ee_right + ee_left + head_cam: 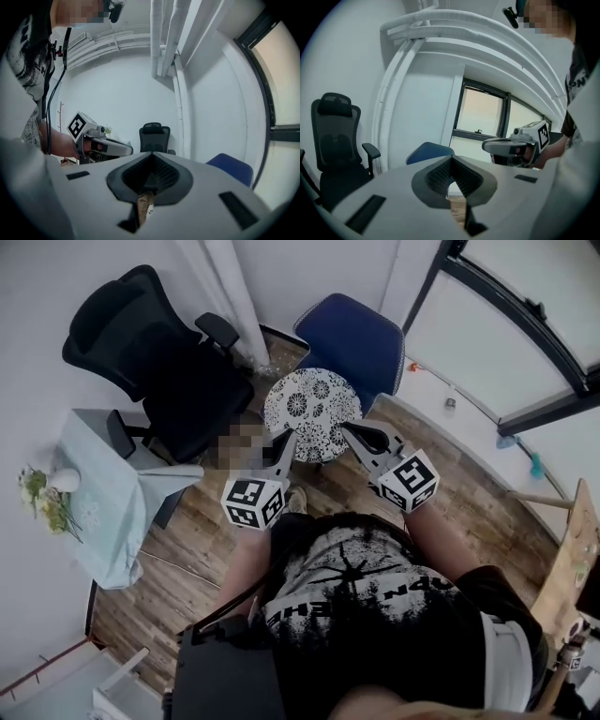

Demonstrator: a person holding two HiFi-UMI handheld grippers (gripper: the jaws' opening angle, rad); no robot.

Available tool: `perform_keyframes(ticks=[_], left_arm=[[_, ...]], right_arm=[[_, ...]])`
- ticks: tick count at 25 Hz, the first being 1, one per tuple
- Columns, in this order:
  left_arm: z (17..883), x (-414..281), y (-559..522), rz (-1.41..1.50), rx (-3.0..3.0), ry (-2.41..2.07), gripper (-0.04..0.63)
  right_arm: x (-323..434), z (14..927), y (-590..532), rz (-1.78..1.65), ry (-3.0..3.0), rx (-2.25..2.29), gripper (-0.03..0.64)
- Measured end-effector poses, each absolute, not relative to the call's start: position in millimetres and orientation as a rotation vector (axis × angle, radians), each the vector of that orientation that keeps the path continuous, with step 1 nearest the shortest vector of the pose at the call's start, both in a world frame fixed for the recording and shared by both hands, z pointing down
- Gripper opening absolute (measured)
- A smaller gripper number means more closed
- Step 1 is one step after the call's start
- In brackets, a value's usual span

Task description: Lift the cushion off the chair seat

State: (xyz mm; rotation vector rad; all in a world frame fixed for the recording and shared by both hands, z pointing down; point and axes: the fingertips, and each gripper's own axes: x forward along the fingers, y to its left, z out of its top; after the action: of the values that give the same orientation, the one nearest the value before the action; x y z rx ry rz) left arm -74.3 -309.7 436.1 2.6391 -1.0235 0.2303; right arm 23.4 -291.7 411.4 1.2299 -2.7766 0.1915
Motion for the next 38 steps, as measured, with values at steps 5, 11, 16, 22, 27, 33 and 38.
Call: perform_keyframes(ticks=[5,11,16,22,27,33,38], left_arm=[[437,-94,-347,0.245,2.668,-0.927,0.012],[442,-111,-381,0.33,2.745,-0.837,0.012],[445,-110,-403,0.358,2.813,-0.729,0.012],[452,-102,-420,0.321,2.816,-0.581,0.012],[460,-83,-423,0.323,2.827,-0.472,0.012],[472,-62,-418,0.379,2.819,-0.374,0.012],[481,-47,-414,0.415,2.818,-0.342,0.012]], right_arm=[[-2,411,-326,0.197,-2.757,1.311,0.018],[-29,413,-362,0.15,-2.731,1.379,0.018],[-38,415,-388,0.125,-2.683,1.462,0.018],[-32,423,-401,0.146,-2.592,1.58,0.018],[-16,433,-396,0.187,-2.519,1.659,0.018],[10,441,-384,0.245,-2.429,1.76,0.018],[27,457,-376,0.298,-2.391,1.796,0.018]])
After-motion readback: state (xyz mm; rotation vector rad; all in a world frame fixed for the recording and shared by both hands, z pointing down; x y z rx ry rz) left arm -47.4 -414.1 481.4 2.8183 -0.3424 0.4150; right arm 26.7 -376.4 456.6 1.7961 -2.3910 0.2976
